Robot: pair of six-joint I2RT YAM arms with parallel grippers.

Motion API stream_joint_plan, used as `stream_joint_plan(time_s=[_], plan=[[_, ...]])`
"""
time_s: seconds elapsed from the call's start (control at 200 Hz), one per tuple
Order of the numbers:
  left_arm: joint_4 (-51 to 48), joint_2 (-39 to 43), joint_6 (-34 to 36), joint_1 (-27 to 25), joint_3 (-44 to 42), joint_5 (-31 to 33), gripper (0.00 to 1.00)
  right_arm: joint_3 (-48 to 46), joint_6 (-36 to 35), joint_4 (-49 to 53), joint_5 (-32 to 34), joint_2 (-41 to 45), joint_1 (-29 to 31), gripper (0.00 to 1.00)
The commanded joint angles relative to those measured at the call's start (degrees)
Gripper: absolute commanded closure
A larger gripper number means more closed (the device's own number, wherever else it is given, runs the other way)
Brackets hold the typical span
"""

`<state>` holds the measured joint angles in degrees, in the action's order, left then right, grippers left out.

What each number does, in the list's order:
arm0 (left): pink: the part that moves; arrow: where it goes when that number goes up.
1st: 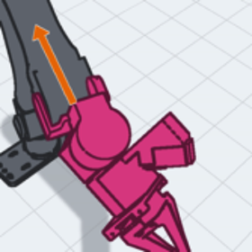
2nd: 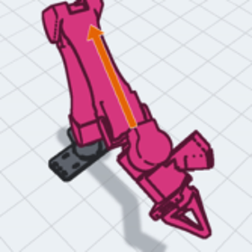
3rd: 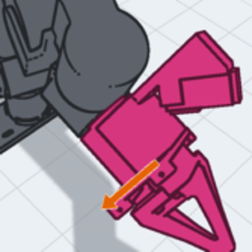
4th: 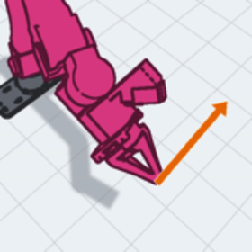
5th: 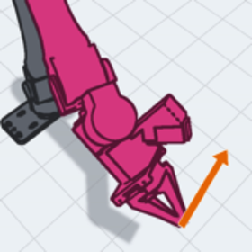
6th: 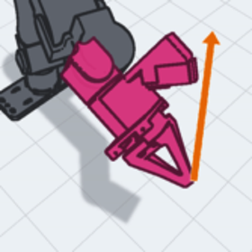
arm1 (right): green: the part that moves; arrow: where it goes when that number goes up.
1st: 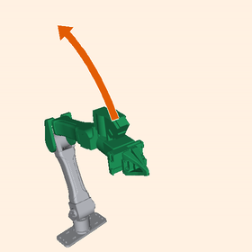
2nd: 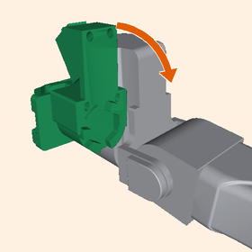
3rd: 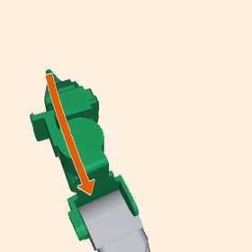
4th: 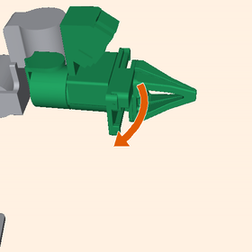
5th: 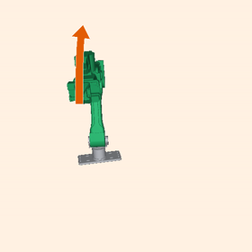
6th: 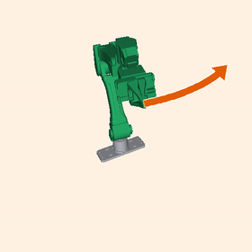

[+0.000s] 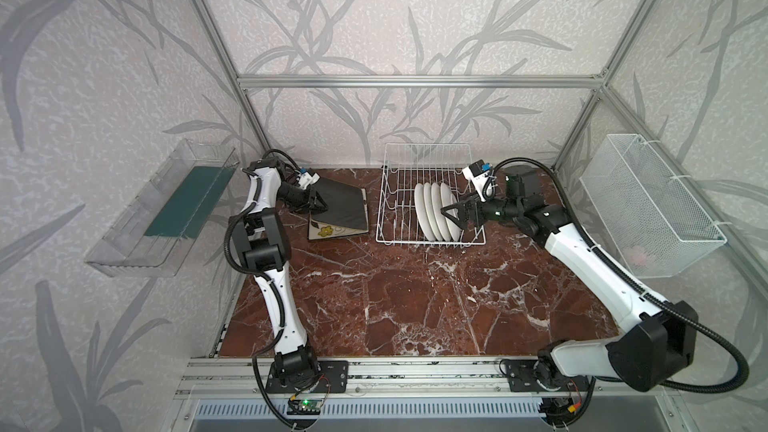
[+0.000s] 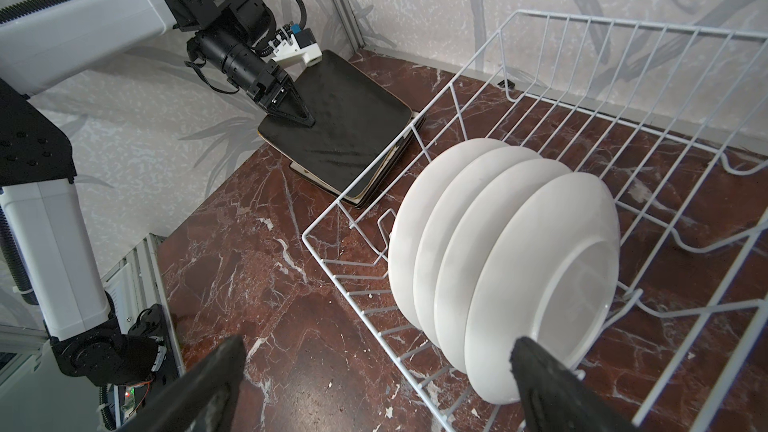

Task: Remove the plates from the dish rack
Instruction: 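Lower the dark plate onto the flower plates and open the left gripper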

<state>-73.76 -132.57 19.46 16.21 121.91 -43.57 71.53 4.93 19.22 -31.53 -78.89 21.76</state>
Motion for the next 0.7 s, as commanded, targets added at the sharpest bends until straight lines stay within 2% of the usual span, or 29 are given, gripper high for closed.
stream_joint_plan(time_s=[0.0,0.515,0.695], plan=[[-1.04,0.36,0.91,-0.12,2.87,-2.01,0.68,1.6,0.64,-1.2,-0.64,-0.78,0.3,0.01],[0.48,0.23,-3.08,1.09,2.98,4.25,0.58,1.07,1.31,-1.81,-1.52,-1.25,0.3,0.01],[2.15,0.67,-4.06,1.11,1.34,5.92,0.52,1.16,1.88,-2.4,-1.61,-1.4,0.3,0.01]])
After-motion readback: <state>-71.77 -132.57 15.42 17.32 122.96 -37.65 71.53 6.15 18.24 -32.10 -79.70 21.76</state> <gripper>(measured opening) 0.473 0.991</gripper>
